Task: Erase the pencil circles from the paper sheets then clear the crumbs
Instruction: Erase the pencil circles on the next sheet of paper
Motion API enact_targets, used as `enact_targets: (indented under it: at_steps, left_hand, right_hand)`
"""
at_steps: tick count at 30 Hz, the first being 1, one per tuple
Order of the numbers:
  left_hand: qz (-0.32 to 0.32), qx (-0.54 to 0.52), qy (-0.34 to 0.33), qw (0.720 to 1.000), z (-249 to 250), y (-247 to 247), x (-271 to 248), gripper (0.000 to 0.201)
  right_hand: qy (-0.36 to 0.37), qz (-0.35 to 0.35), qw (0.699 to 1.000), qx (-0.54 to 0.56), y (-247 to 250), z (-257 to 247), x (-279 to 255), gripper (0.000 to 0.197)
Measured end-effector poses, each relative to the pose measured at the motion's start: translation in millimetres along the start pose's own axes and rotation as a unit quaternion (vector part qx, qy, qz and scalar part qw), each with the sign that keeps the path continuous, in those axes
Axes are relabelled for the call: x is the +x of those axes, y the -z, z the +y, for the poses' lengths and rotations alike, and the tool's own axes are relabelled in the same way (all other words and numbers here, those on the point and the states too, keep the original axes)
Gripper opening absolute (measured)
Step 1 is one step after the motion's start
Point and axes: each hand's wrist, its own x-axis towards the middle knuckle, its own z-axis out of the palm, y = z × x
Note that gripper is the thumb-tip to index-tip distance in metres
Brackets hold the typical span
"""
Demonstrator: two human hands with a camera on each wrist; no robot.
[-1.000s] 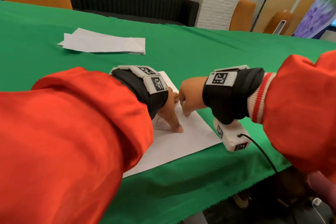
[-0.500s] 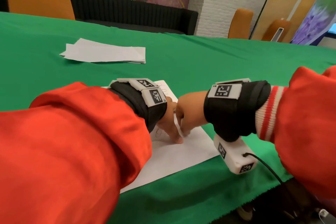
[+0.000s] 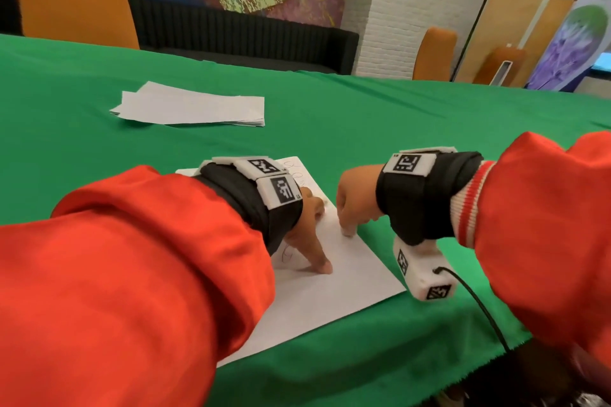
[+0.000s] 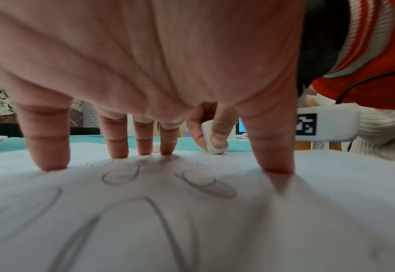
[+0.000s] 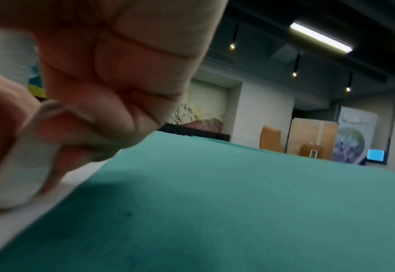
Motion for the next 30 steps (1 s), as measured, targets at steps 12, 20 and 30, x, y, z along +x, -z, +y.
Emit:
enact_targets:
  at_steps: [12,20,30]
  left_hand:
    - [0.006,-0.008,0.002,1.0,0.0,0.0,-0.2,0.088]
    - [0.002,-0.004,0.004,1.0,1.1,-0.2,-0.5,0.089]
    - [0.006,-0.005,0.001,1.0,0.5,-1.4,-0.1,0.089]
  right_hand:
    - [0.047,-0.003,0.998,-0.041,-3.1,-9.2,-4.2,0.026]
    - [0.013,-0.006,0.999,-0.045,0.4,-4.4,-4.4,0.027]
    - [0.013,-0.018,1.0,0.018,0.1,0.4,2.1,0.024]
